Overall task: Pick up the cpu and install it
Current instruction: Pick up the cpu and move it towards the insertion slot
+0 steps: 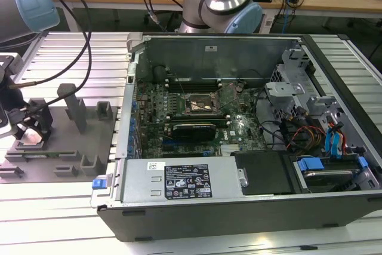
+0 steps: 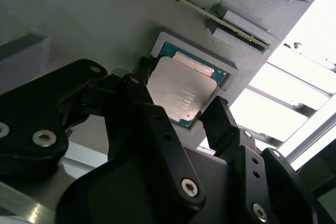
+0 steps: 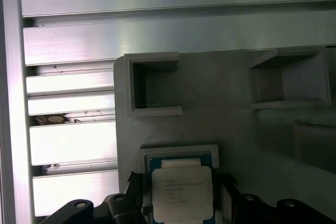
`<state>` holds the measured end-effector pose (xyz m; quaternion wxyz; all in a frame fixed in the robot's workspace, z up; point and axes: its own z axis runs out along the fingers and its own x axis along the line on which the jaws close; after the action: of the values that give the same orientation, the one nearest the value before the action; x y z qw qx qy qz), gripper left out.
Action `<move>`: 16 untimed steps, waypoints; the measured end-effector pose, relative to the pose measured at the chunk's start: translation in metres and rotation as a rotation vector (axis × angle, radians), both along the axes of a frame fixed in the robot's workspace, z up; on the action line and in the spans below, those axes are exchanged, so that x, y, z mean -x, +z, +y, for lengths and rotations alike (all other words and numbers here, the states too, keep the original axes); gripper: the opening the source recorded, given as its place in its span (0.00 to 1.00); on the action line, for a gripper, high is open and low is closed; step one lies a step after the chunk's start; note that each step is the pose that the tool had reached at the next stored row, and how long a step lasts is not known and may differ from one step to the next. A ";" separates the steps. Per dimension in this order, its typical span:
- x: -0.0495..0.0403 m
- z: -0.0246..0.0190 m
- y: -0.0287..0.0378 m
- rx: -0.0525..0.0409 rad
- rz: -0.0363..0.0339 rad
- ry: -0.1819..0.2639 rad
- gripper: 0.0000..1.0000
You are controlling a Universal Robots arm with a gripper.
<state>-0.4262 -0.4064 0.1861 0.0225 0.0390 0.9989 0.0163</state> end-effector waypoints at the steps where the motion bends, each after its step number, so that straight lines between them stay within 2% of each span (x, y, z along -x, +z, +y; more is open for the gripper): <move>1: 0.0000 0.0000 0.0001 -0.0001 -0.0001 0.000 0.66; 5: 0.0000 0.0000 0.0003 0.0008 0.0005 0.000 0.66; 6: 0.0001 -0.0001 0.0005 0.0036 0.0022 0.001 0.66; 14: 0.0000 0.0000 0.0004 0.0038 0.0023 0.001 0.65; 15: 0.0000 0.0000 0.0004 0.0038 0.0023 0.001 0.57; 16: 0.0000 -0.0001 0.0004 0.0038 0.0024 0.002 0.57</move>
<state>-0.4262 -0.4064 0.1865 0.0214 0.0382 0.9989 0.0144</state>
